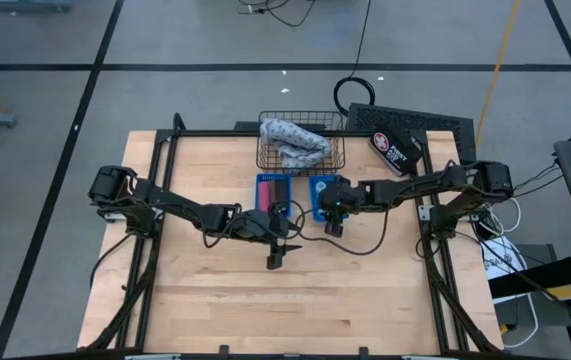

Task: Pick & Place Medicine items
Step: Put the white pill bottle into the right blue bin

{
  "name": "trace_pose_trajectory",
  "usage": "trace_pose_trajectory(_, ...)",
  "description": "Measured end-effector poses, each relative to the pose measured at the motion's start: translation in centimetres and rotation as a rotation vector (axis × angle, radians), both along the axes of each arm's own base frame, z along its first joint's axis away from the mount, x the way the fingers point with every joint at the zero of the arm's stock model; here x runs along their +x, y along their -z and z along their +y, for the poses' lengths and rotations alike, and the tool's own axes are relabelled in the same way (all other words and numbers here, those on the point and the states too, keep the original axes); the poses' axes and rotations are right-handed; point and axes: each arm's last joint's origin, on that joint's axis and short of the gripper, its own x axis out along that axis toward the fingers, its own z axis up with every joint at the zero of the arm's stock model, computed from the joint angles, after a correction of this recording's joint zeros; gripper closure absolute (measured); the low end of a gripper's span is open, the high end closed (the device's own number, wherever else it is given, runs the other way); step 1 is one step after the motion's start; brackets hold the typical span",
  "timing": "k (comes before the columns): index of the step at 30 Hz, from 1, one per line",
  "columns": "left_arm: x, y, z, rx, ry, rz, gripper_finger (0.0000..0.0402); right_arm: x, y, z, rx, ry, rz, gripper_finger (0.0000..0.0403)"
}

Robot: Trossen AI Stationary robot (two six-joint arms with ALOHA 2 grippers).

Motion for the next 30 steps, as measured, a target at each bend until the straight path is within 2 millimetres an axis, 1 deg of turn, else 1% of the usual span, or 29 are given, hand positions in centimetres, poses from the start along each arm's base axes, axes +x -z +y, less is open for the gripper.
trace_pose_trajectory(11, 0.0, 0.0, 0.0, 0.004, 0.002, 0.000, 0.0160, -0.2, 0.2, 0.0, 0.002, -0.001, 0.018, 0.0238)
trace_pose_trajectory(19, 0.0, 0.0, 0.0, 0.004, 0.002, 0.000, 0.0160, -0.2, 0.2, 0.0, 0.000, -0.004, 0.019, 0.0241)
trace_pose_trajectory(30, 0.0, 0.0, 0.0, 0.004, 0.002, 0.000, 0.0160, -0.4, -0.9, 0.1, -0.004, -0.004, -0.033, 0.0233)
